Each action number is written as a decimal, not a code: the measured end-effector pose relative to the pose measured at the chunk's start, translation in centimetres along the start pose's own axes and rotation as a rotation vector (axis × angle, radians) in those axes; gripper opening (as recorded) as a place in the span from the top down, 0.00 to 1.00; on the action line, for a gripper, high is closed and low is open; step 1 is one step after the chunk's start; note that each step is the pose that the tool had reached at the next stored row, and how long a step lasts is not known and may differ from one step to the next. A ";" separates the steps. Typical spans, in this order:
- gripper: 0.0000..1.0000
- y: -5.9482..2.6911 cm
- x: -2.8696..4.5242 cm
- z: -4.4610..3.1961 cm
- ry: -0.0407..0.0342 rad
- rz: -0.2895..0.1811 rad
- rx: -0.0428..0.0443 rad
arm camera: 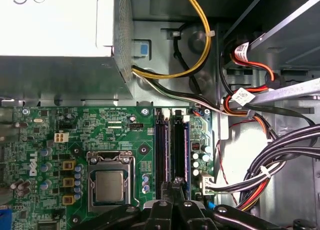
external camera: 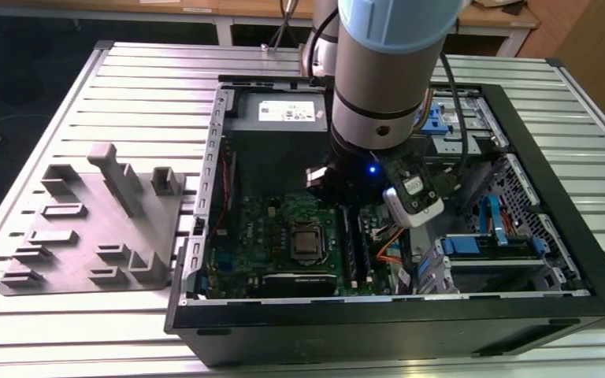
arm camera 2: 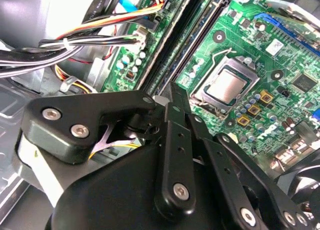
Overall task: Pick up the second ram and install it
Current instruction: 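Insert the second ram into the second slot, then press down the second ram until it locks into place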
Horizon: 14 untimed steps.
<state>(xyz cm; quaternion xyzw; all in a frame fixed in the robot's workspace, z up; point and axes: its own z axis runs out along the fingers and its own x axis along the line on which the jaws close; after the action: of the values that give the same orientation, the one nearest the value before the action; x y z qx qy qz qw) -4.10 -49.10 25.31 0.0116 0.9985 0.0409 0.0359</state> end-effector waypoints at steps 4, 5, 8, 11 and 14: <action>0.93 0.00 0.00 -0.02 0.0000 0.000 0.0000; 0.93 0.01 -0.01 -0.12 0.0000 0.000 0.0001; 0.93 0.02 -0.01 -0.21 0.0000 0.000 -0.0005; 0.93 0.02 -0.01 -0.22 0.0000 0.000 -0.0012; 0.93 0.02 -0.02 -0.21 0.0000 0.000 -0.0019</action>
<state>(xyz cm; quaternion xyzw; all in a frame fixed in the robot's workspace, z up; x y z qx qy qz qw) -4.10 -49.10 25.52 0.0117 0.9984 0.0419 0.0359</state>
